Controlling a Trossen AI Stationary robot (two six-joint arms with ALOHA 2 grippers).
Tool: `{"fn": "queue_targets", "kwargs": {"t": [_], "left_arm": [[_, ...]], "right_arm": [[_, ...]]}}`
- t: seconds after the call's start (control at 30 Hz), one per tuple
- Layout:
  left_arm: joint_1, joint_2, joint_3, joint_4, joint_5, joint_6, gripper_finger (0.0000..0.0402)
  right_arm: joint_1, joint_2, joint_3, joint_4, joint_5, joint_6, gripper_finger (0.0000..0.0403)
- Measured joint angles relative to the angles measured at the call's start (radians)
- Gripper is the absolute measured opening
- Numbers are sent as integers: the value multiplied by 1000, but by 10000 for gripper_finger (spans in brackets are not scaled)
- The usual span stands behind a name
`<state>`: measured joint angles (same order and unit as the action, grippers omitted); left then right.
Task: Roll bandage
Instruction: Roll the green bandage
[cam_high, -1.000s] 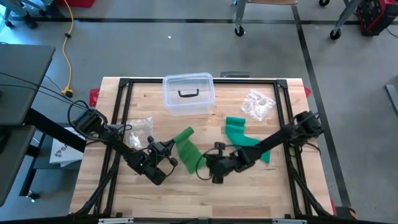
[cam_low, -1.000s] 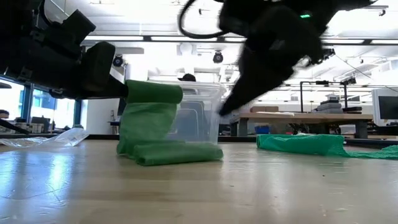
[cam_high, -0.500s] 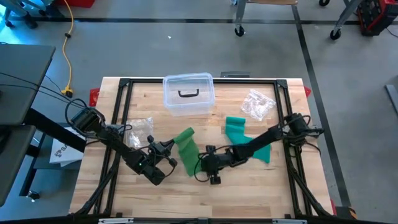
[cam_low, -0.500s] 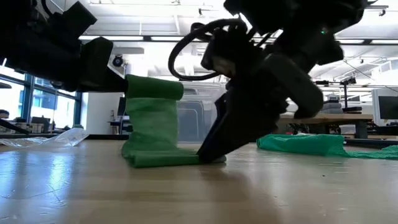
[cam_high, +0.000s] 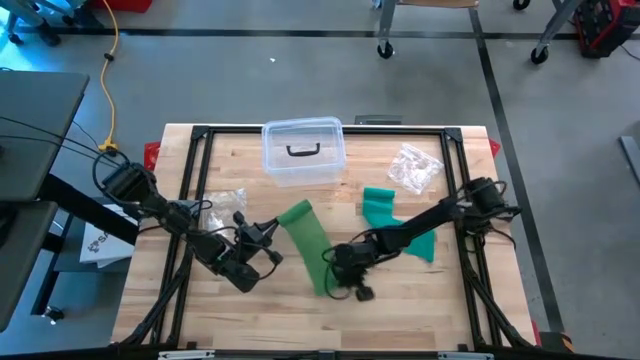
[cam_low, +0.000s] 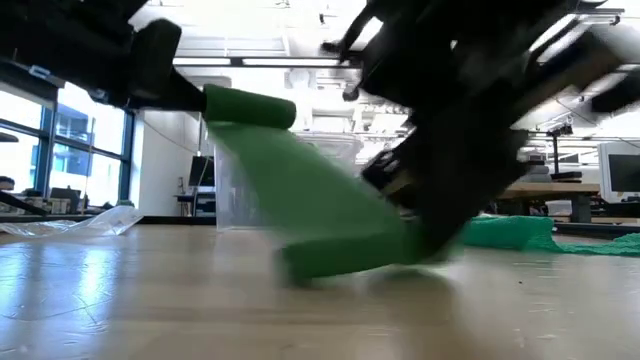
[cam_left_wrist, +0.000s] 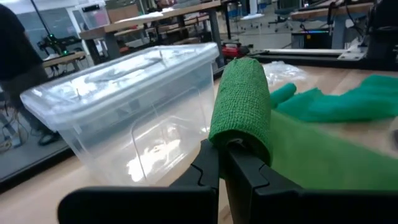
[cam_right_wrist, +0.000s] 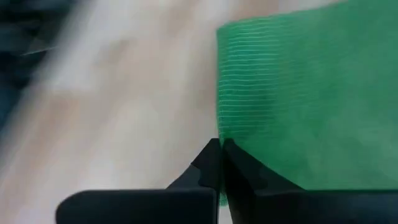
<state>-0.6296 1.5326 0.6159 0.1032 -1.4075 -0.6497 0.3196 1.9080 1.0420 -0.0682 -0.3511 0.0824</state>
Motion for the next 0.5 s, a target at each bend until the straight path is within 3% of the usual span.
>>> {"fn": "queue_targets", "kwargs": {"t": [0.1, 0.17, 0.33, 0.5], "left_arm": [[0, -25, 2, 4, 0, 26, 1], [3, -25, 2, 5, 10, 33, 1], [12, 1, 2, 6, 49, -2, 1], [15, 57, 2, 13, 97, -83, 1]], "right_arm": [[13, -80, 1, -77, -141, 43, 4], [27, -100, 2, -90, -148, 48, 2], [59, -73, 2, -58, 14, 2, 2], [53, -12, 0, 24, 248, -13, 10]]}}
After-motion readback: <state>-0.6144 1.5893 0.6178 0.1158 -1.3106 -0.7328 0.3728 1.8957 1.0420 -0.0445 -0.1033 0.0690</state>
